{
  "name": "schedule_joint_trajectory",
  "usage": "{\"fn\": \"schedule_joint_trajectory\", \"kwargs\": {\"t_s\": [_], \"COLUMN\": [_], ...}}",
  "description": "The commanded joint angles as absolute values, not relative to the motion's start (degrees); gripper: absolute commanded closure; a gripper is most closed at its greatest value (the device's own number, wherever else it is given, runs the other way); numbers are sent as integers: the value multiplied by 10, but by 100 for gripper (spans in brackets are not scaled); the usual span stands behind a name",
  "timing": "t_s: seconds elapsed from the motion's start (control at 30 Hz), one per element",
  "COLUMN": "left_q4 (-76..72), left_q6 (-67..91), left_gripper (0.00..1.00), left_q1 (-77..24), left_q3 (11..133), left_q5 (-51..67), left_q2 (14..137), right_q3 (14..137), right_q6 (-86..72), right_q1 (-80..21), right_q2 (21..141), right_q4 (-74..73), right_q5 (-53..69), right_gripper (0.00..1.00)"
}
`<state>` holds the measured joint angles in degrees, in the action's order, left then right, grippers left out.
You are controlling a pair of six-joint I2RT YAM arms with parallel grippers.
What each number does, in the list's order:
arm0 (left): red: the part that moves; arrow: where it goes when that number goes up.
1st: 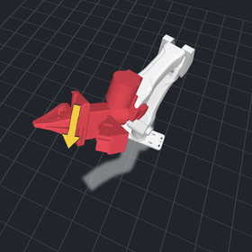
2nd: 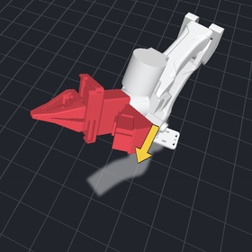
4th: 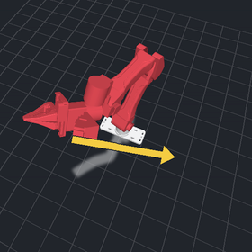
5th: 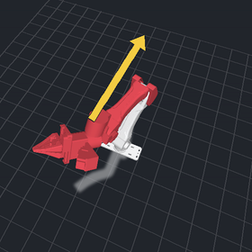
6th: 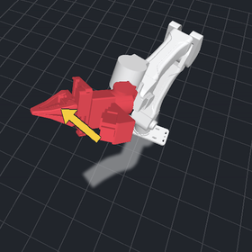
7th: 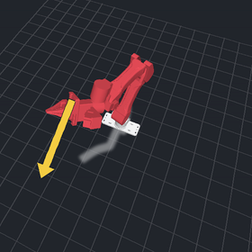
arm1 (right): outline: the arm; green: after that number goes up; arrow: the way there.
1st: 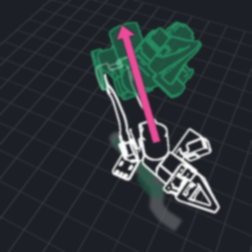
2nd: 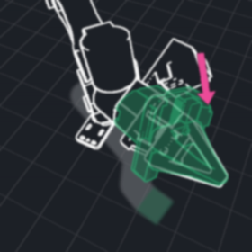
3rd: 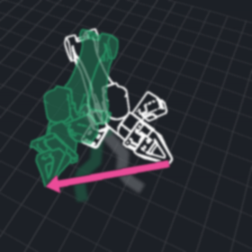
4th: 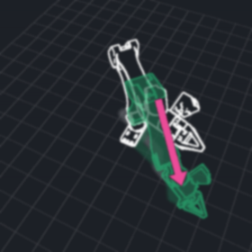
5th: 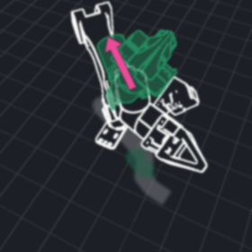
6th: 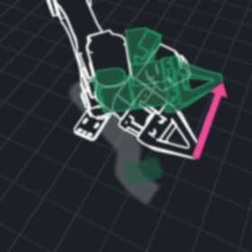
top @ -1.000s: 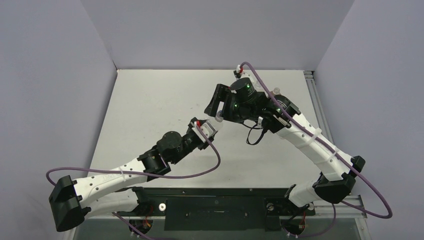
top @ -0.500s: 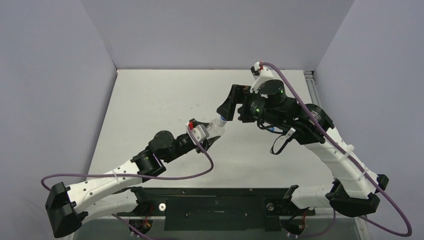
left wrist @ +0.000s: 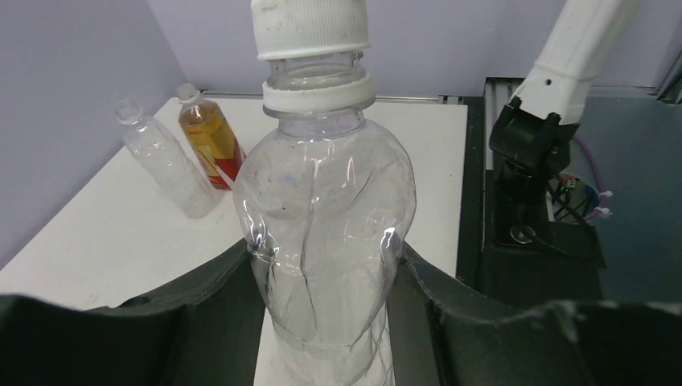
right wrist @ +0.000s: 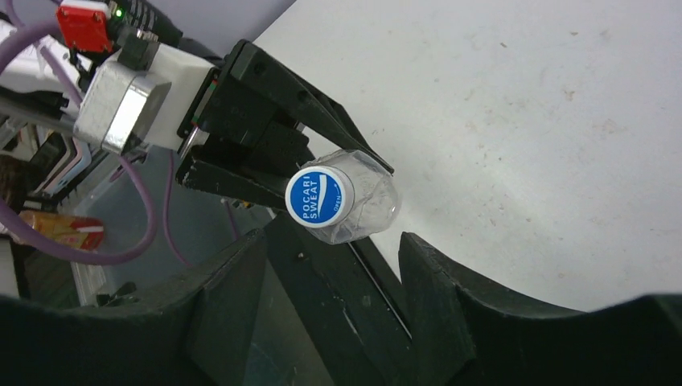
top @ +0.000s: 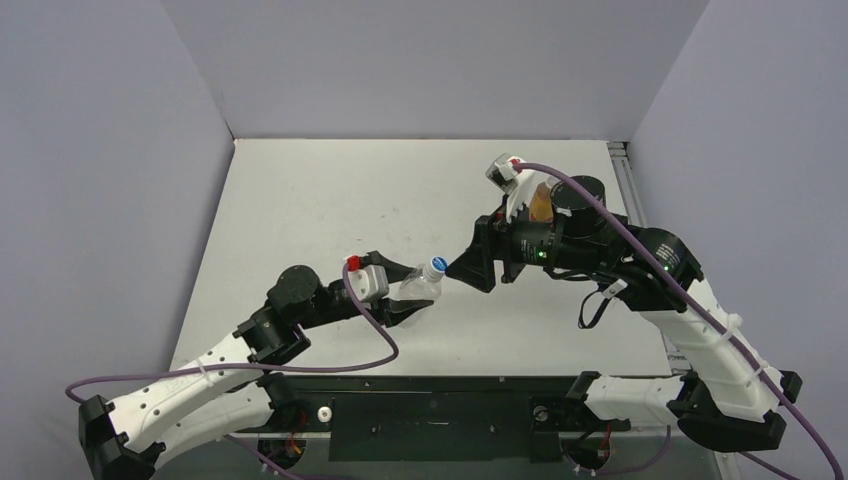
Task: Screw on the bottle caps
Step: Screw the bottle cap onto the plastic bottle.
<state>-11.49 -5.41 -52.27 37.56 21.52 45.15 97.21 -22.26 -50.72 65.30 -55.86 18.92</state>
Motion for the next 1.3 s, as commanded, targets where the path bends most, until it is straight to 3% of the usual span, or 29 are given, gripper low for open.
{"fn": "schedule_joint_trajectory", "kwargs": {"t_s": [0.0,0.4,0.93,1.27], "left_q4": [-108,-92,-83,-79], "left_q6": [-28,-33,-31,-25], "left_gripper": [85,85,84,85], "left_q1": [-518,-518,-518,-518], "left_q3": [378,381,383,400], "left_q5": [276,284,285,274], "left_q2": [434,438,445,452], "right_q3": [959,983,994,973], "right_q6": [-190,-190,-184,-197], "right_q1": [-517,-549,-571,-584], "right_q2": [654,689,696,698], "right_q4": [-534,-540,-570,-561], "right_q5": [267,232,177,153], "right_gripper": [43,45,71,75]}}
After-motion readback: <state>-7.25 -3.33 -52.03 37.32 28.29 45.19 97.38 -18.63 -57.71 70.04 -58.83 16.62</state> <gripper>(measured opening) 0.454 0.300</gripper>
